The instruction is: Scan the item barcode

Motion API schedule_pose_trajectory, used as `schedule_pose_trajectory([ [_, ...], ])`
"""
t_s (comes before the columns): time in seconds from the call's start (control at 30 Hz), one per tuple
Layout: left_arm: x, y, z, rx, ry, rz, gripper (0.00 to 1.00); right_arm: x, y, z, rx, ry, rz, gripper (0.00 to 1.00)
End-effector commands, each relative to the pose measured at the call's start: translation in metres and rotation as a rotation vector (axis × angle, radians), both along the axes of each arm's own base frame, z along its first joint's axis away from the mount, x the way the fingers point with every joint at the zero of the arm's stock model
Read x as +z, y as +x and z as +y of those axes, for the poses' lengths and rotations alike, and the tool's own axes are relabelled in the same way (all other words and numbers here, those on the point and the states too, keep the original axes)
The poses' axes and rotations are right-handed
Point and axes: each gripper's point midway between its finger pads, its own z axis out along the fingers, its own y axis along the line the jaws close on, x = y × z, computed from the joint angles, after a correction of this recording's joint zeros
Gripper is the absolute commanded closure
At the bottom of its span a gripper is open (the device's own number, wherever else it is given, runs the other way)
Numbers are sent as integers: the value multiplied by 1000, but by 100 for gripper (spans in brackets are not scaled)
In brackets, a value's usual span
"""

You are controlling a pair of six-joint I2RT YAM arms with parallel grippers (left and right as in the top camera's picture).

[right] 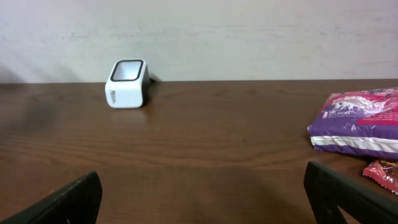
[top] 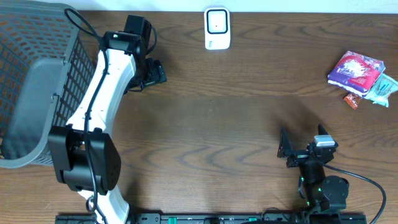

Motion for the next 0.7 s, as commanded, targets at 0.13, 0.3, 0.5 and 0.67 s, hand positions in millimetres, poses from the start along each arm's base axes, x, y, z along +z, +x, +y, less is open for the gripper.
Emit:
schedule_pose_trajectory([
  [0.13, 34, -35, 12, 2, 35, -163, 2, 0, 0, -3, -13, -5, -2, 1],
  [0.3, 29, -60, 17, 7, 0, -356, 2, -1, 0, -3, -13, -5, -2, 1],
  [0.5, 10, -99, 24, -54, 1, -514, 2, -1, 0, -3, -13, -5, -2, 1],
  [0.67, -1, -120, 28, -95, 6, -655, 2, -1, 0, -3, -13, -5, -2, 1],
])
